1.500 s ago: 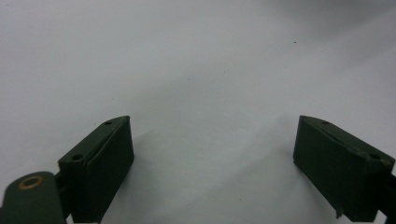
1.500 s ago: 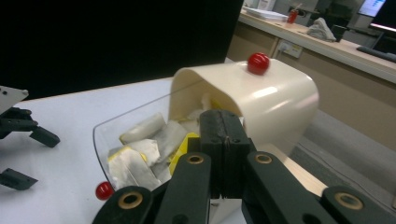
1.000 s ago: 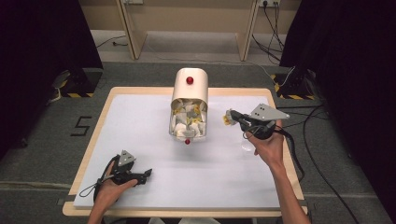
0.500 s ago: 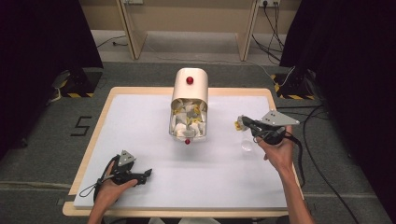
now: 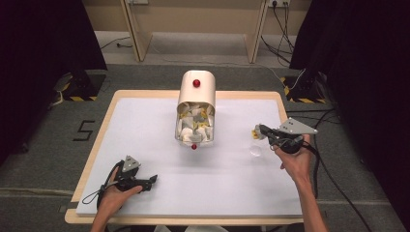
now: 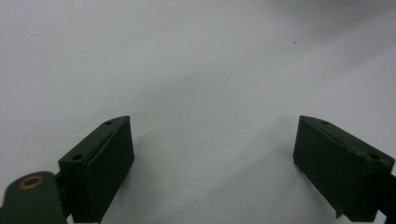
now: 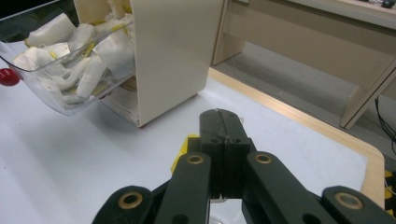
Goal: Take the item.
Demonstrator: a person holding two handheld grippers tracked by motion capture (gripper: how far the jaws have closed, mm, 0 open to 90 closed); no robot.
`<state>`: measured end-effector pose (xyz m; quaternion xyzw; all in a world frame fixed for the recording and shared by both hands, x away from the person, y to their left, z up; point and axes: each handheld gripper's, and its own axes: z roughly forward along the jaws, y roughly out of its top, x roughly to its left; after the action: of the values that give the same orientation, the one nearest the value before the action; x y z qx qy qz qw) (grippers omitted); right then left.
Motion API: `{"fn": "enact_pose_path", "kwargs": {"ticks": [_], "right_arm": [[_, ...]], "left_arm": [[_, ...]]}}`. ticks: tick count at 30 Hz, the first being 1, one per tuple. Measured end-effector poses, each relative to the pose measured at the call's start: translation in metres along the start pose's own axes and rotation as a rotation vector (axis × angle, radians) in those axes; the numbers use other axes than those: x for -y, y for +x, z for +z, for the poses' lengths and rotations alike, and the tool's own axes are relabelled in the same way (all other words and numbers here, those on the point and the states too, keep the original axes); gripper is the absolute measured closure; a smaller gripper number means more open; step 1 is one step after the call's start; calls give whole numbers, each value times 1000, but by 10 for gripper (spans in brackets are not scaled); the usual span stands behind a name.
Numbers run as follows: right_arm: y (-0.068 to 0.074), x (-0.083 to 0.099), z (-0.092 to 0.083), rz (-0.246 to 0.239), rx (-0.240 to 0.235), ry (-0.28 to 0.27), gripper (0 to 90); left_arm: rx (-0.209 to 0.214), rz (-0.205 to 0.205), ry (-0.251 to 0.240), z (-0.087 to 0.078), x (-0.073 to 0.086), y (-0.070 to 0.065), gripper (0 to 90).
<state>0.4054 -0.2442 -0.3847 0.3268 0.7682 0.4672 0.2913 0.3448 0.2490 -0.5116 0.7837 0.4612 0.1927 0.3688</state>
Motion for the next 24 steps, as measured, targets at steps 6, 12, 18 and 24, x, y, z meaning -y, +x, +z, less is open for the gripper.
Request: {"fn": "enact_pose_path", "kwargs": {"ticks": [6, 12, 18, 24], "right_arm": [[-7, 6, 0, 16, 18, 12, 900], [-9, 15, 8, 24, 25, 39, 900], [-14, 29, 19, 42, 33, 81, 900], [-15, 38, 27, 61, 17, 103, 900]], "left_arm": [[1, 0, 0, 0, 0, 0, 117], [0, -1, -1, 0, 0, 0, 117], [0, -1, 0, 0, 0, 0, 117], [1, -1, -1, 0, 0, 0, 117]]}}
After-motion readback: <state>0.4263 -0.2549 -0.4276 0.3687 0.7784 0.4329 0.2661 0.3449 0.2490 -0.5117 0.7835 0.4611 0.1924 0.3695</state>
